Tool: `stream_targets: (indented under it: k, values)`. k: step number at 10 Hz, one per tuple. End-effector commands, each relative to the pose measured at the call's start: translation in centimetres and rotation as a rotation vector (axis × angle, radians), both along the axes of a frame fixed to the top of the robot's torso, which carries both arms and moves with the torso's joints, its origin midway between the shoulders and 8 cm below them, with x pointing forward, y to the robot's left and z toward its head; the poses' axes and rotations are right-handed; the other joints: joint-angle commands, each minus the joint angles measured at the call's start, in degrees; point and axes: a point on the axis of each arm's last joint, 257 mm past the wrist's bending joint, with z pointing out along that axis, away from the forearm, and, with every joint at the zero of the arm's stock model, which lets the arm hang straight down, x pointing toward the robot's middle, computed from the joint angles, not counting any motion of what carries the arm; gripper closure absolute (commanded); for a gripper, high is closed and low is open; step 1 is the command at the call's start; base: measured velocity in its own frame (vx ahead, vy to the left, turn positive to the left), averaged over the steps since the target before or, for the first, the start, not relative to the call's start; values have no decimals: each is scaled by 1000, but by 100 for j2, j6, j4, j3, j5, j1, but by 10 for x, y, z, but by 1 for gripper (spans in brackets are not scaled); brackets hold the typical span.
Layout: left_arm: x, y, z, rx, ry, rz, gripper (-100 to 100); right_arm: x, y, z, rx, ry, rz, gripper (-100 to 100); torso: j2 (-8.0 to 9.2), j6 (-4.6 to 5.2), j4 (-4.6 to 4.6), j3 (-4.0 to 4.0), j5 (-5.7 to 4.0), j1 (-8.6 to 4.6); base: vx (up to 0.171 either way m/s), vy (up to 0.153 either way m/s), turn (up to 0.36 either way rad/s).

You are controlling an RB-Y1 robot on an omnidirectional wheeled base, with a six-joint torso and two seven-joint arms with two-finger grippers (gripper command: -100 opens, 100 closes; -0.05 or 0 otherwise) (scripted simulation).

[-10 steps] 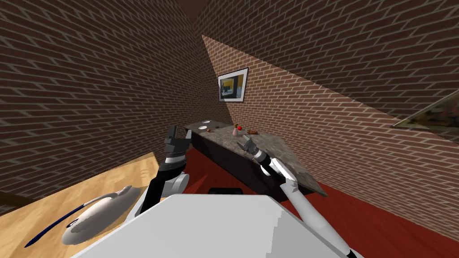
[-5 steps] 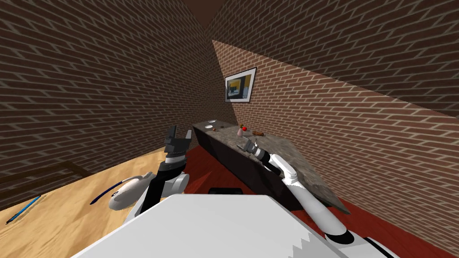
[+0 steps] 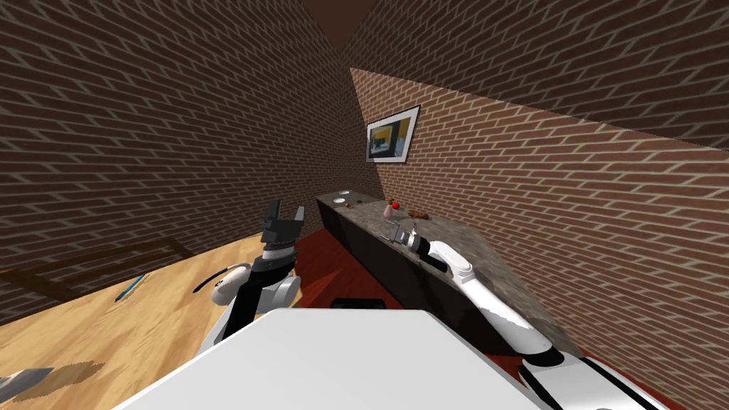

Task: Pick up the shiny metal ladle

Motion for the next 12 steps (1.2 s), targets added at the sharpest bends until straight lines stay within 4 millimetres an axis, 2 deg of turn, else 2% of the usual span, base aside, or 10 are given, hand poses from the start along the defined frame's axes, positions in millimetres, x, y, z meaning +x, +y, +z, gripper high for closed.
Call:
stream_targets:
  k: [1,2,3,4,5,8,9,10,12]
  values:
    - [0,0,0,0,0,0,0,6,-8,-12,-35,2,-13,-100,0,0,0,0,0,0,-6,0,-35]
    - [0,0,0,0,0,0,0,12,-20,-23,-154,-38,-7,-100,-2,1,0,-1,0,-1,-11,7,212]
    - [0,0,0,0,0,0,0,16,-29,-34,-171,-21,-26,-100,-3,-6,0,-1,1,1,-10,-1,141]
    - [0,0,0,0,0,0,0,16,-30,-35,-172,-18,-28,-100,-3,-1,0,-1,0,-1,-3,-1,-10]
    - [0,0,0,0,0,0,0,23,-46,-45,-293,-58,-20,-100,-3,1,0,-1,0,-2,-7,3,201]
    - [0,0,0,0,0,0,0,34,-84,-72,-443,-57,-45,-100,-5,-4,0,-3,0,-2,-6,-6,156]
    - [0,0,0,0,0,0,0,35,-90,-77,-446,-45,-56,-100,-5,0,-1,-3,-1,-4,-1,-6,-10]
    - [0,0,0,0,0,0,0,39,-110,-83,-567,-79,-43,-100,-4,3,-1,-2,-1,-5,-3,-3,141]
    - [0,0,0,0,0,0,0,41,-121,-91,-579,-59,-60,-100,-5,-1,-1,-3,-1,-4,0,-9,86]
